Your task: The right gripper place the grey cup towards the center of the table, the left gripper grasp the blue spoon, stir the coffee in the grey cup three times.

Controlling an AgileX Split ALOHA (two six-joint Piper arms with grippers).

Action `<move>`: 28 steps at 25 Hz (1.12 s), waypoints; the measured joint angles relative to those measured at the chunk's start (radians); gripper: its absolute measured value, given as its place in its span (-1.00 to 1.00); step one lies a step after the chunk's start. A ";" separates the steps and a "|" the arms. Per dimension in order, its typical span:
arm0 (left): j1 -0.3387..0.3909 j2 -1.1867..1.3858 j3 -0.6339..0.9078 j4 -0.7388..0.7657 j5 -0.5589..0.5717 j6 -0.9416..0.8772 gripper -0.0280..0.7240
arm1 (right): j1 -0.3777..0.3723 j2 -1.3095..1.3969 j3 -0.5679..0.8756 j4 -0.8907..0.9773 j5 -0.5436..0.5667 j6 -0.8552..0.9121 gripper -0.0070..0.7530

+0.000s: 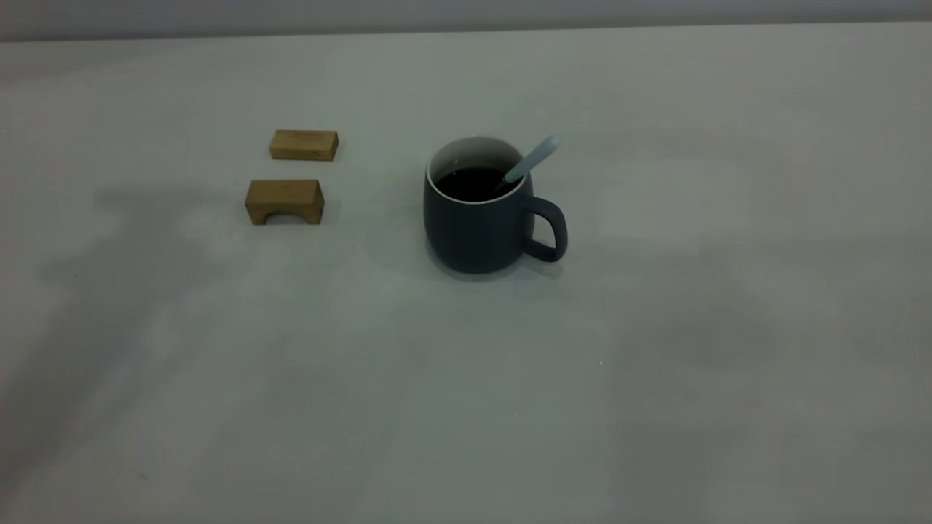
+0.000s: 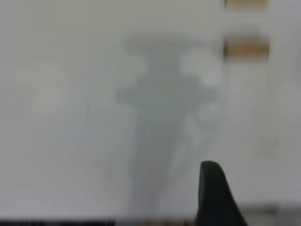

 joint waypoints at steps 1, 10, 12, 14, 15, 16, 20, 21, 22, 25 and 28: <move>0.000 -0.046 0.086 -0.019 0.000 0.035 0.43 | 0.000 0.000 0.000 0.000 0.000 0.000 -0.04; 0.106 -0.495 0.702 -0.075 -0.009 0.137 0.43 | 0.000 0.000 0.000 0.000 0.000 0.000 -0.04; 0.172 -0.623 0.788 -0.094 -0.040 0.140 0.43 | 0.000 0.000 0.000 0.000 0.000 0.000 -0.04; 0.221 -0.765 0.839 -0.103 -0.064 0.146 0.43 | 0.000 0.000 0.000 0.000 0.000 0.000 -0.04; 0.239 -0.823 0.856 -0.105 -0.064 0.151 0.43 | 0.000 0.000 0.000 0.000 0.000 0.000 -0.04; 0.251 -0.890 0.868 -0.106 -0.064 0.158 0.43 | 0.000 0.000 0.000 0.000 0.000 0.000 -0.04; 0.261 -1.117 0.886 -0.109 -0.063 0.164 0.43 | 0.000 0.000 0.000 0.000 0.000 0.000 -0.04; 0.261 -1.169 0.889 -0.110 -0.066 0.164 0.43 | 0.000 0.000 0.000 0.000 0.000 0.000 -0.04; 0.261 -1.210 0.896 -0.112 -0.076 0.164 0.43 | 0.000 0.000 0.000 0.000 0.000 0.000 -0.04; 0.261 -1.327 0.919 -0.116 -0.093 0.164 0.43 | 0.000 0.000 0.000 0.000 0.000 0.000 -0.04; 0.261 -1.419 0.926 -0.116 -0.083 0.164 0.43 | 0.000 0.000 0.000 0.000 0.000 0.000 -0.04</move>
